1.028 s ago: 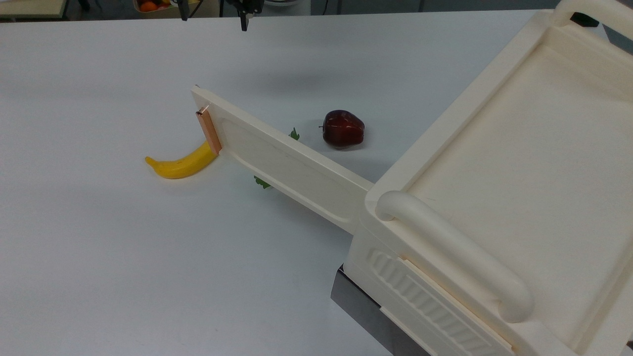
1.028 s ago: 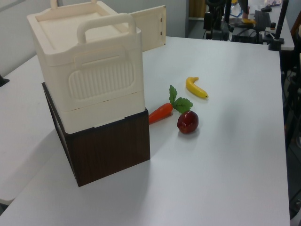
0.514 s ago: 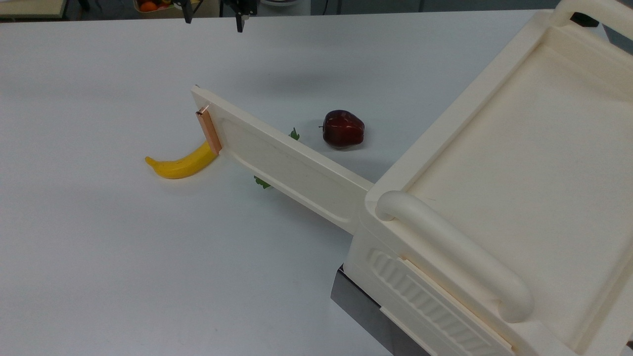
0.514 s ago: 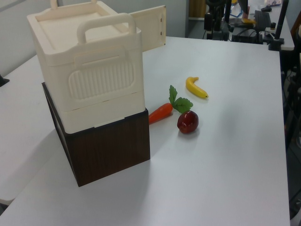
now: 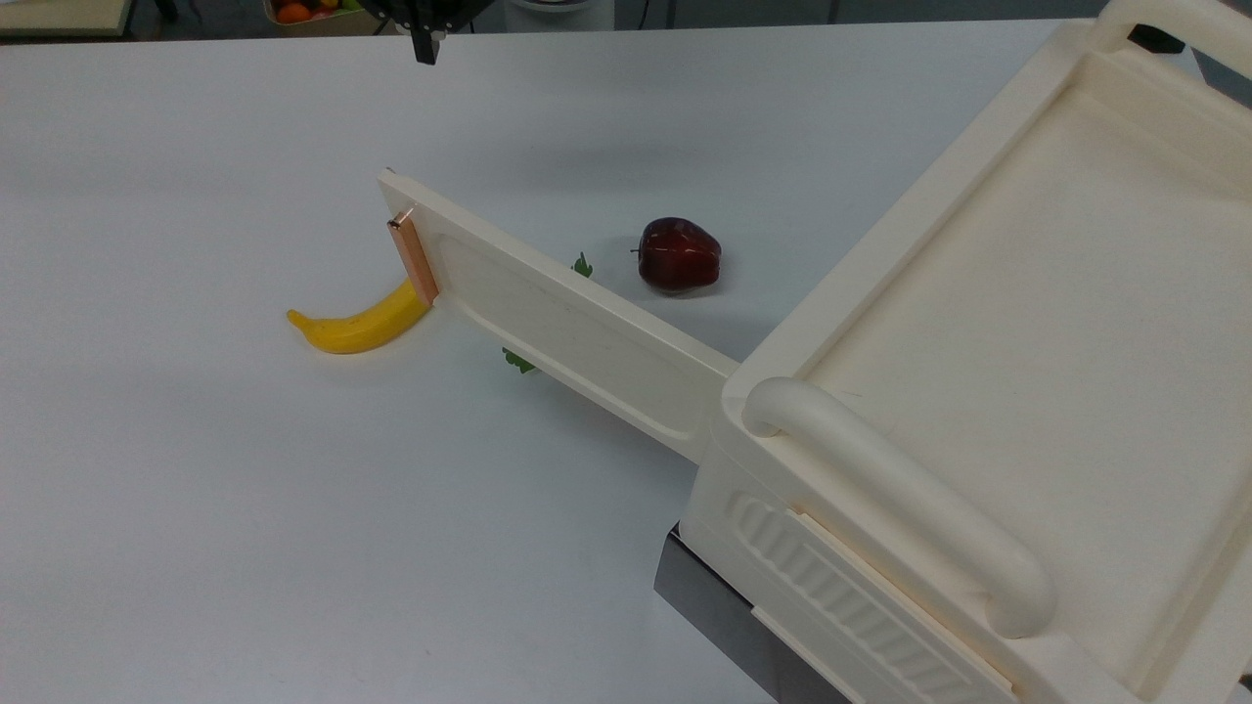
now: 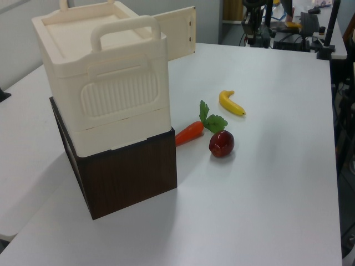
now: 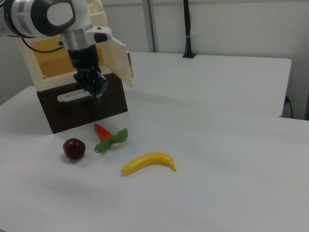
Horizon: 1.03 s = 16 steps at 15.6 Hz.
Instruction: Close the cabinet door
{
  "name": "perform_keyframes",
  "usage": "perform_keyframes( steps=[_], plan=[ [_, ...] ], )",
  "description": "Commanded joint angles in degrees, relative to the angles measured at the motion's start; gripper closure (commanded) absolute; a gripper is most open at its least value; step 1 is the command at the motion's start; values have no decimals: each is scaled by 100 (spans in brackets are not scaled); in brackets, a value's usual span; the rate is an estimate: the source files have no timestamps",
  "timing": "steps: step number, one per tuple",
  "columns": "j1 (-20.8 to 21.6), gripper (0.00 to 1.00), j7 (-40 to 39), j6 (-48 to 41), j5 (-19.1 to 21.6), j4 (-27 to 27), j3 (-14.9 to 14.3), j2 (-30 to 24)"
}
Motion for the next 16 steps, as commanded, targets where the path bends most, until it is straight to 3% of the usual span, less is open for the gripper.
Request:
perform_keyframes(
  steps=[1,3,7,12,16],
  plan=[
    [-3,100,60,218,38,166,-15,-49],
    [6,100,78,463,56,359,-15,-32],
    [-12,100,166,1788,372,545,-32,82],
    [32,100,1148,3747,311,598,-15,249],
    [59,100,1238,4822,293,598,38,592]
  ],
)
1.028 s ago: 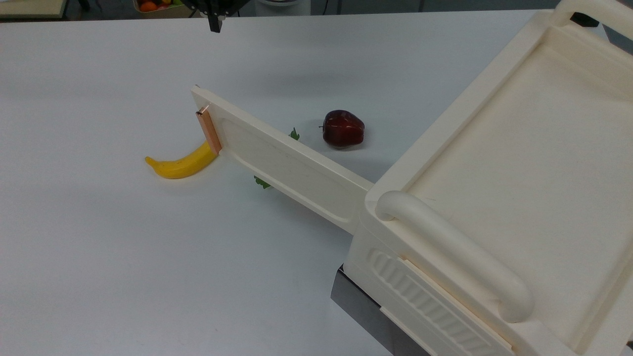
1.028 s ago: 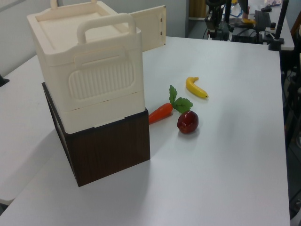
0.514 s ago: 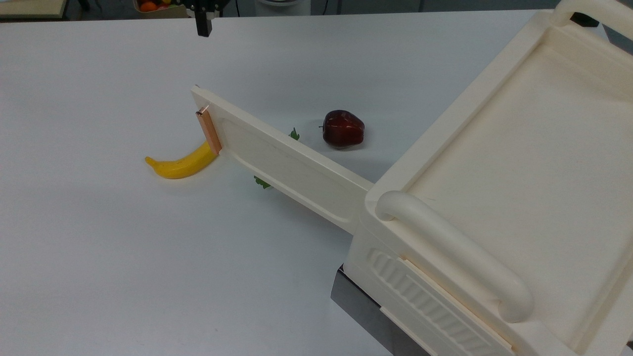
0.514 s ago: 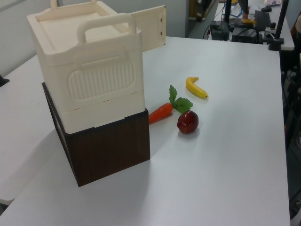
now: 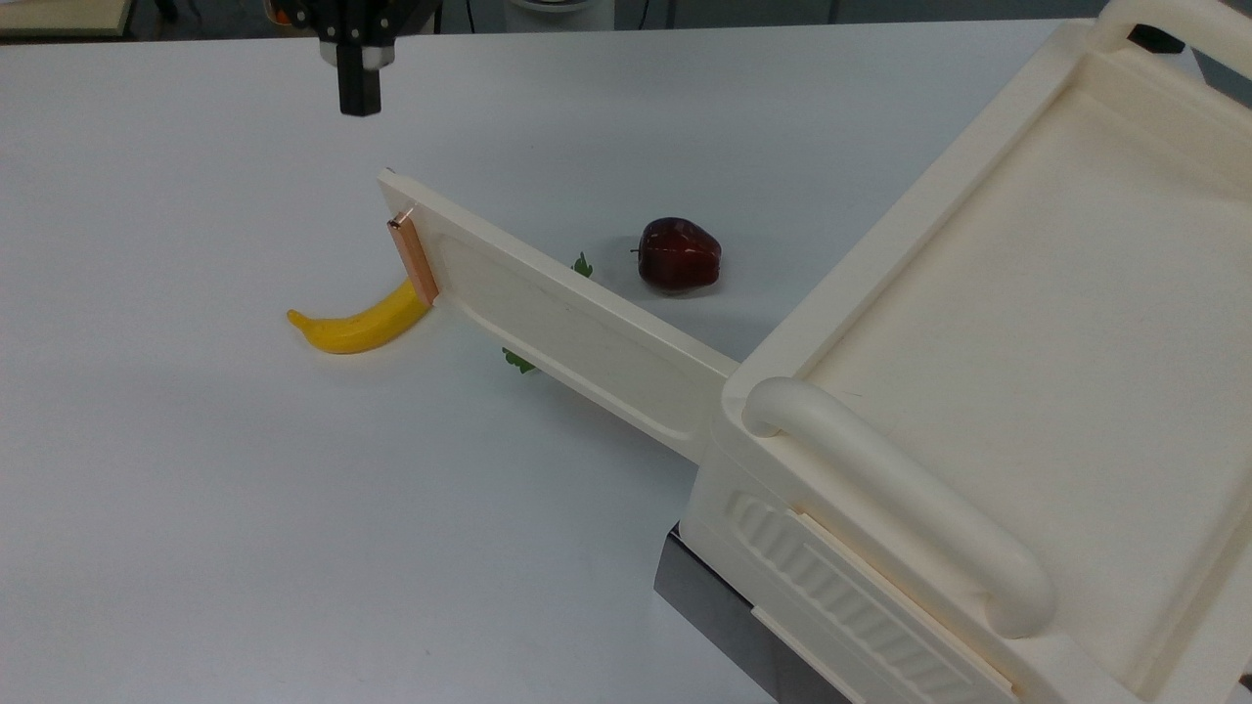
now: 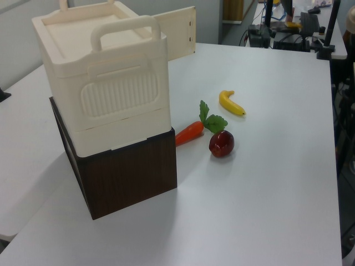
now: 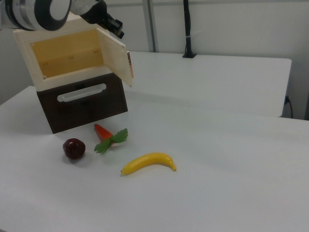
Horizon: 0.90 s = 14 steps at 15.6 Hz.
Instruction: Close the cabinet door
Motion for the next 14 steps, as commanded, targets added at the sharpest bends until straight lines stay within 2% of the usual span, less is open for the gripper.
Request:
perform_keyframes(
  steps=[1,6,14],
  plan=[
    [54,100,181,835,-3,86,19,381],
    [185,100,375,1303,-20,86,28,689],
    [440,100,664,1076,-3,-142,46,470]
  ],
)
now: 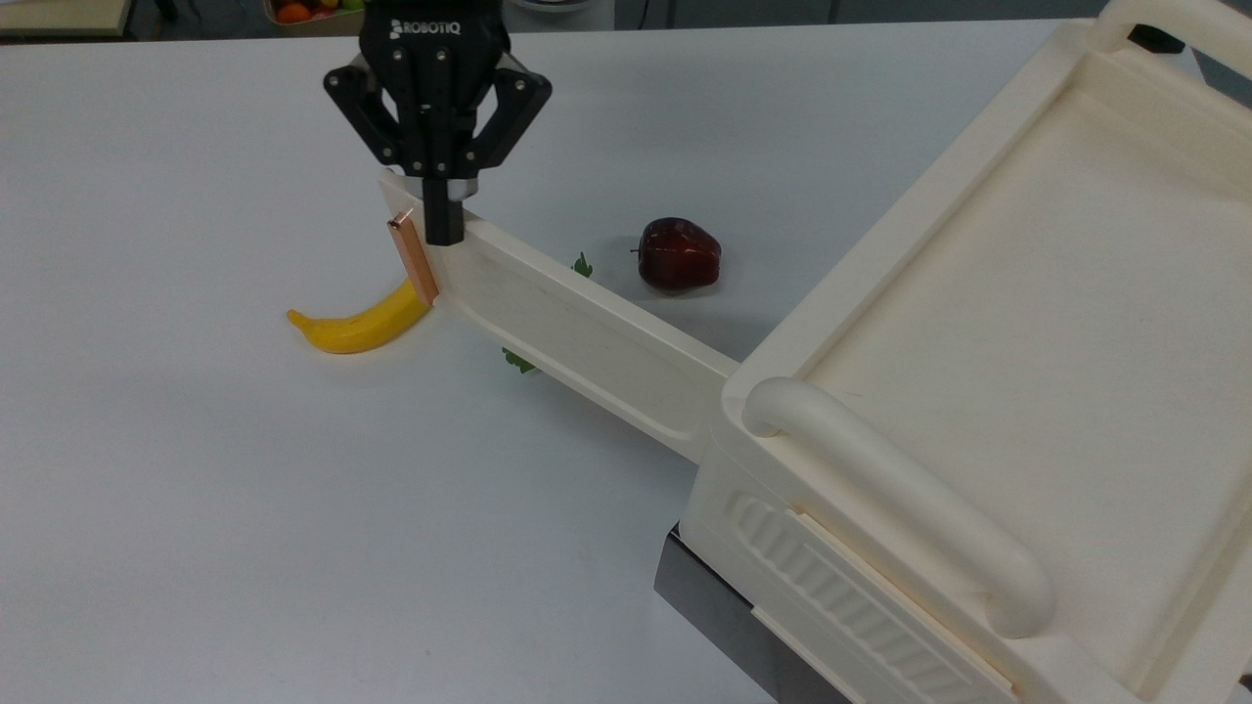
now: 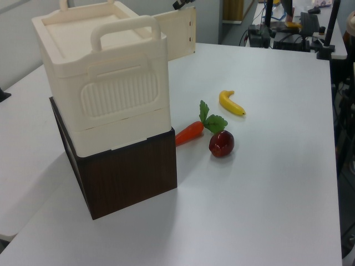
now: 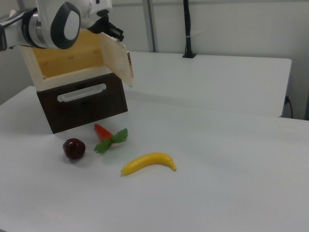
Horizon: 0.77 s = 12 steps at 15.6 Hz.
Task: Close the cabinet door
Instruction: 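Lower the gripper onto the free edge of the open door, then push the door edge with the gripper, swinging it shut against the cabinet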
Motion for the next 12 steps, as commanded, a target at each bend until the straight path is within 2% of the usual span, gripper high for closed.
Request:
perform_keyframes(
  steps=[1,6,12],
  plan=[
    [224,100,282,-423,-3,-138,-5,-228],
    [540,100,317,-1180,76,-129,-5,-421],
    [1287,100,1098,-1533,85,-85,4,-545]
  ],
)
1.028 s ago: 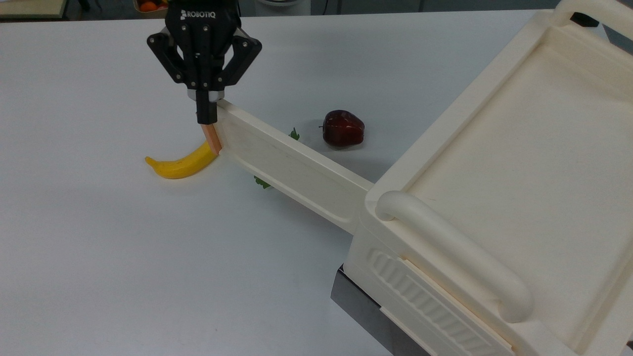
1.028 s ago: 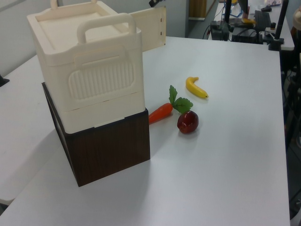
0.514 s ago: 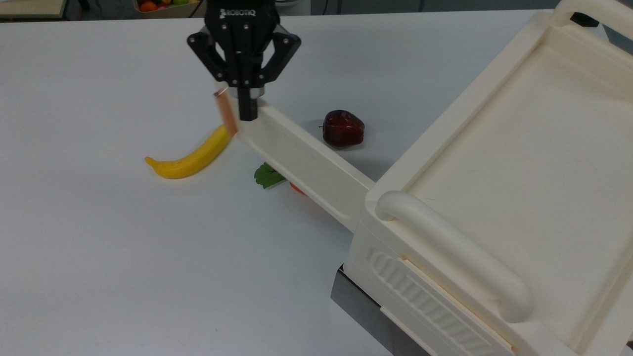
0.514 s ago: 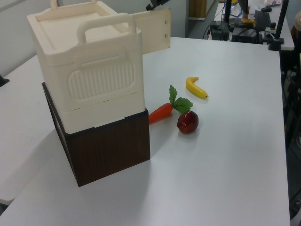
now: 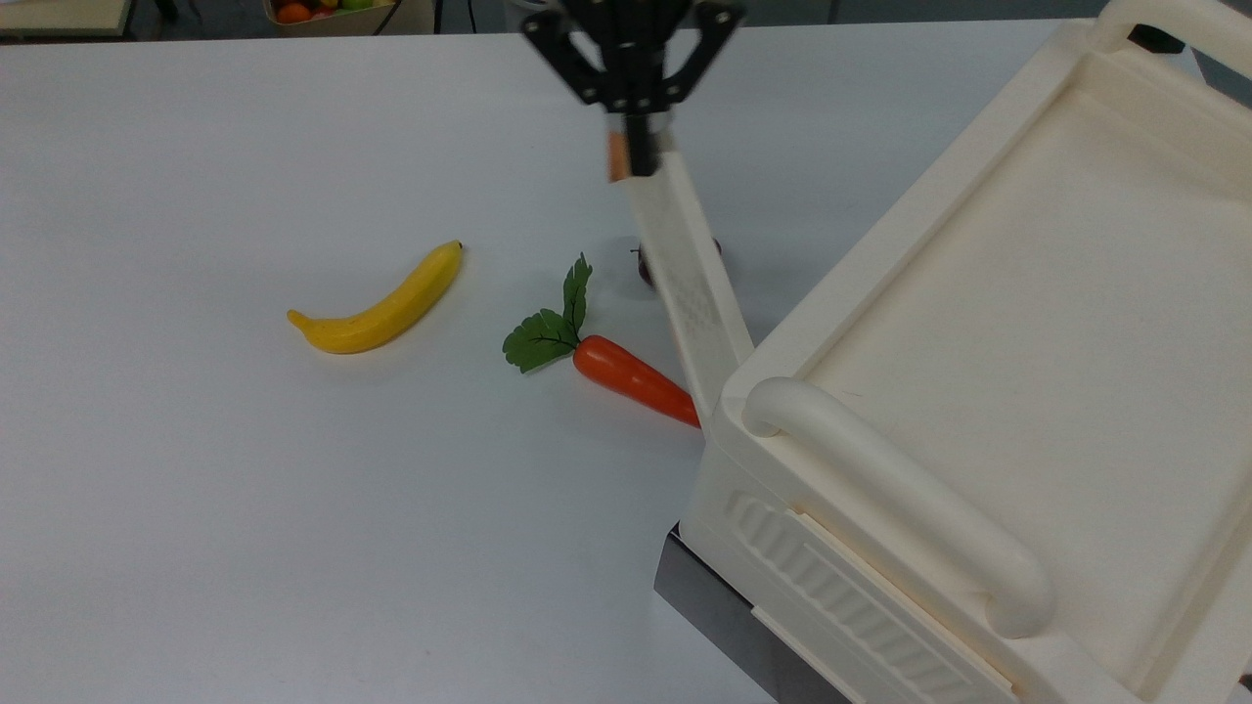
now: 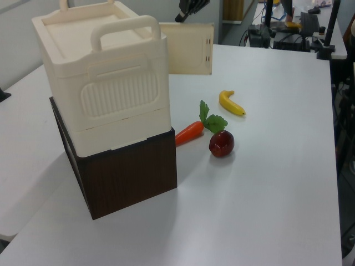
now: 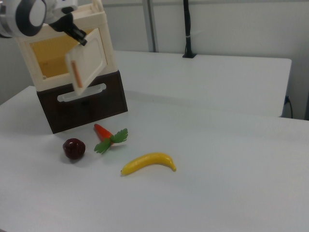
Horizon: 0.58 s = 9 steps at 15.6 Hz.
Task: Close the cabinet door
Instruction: 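Push the door edge with the gripper, swinging it shut against the cabinet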
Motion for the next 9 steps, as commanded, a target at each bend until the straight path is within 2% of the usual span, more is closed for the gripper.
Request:
perform_keyframes(
  steps=[1,4,9],
  plan=[
    [546,100,588,-164,70,-84,-28,-129],
    [846,100,835,-164,43,-84,-36,-129],
    [793,100,792,-182,35,-110,-89,-129]
  ],
)
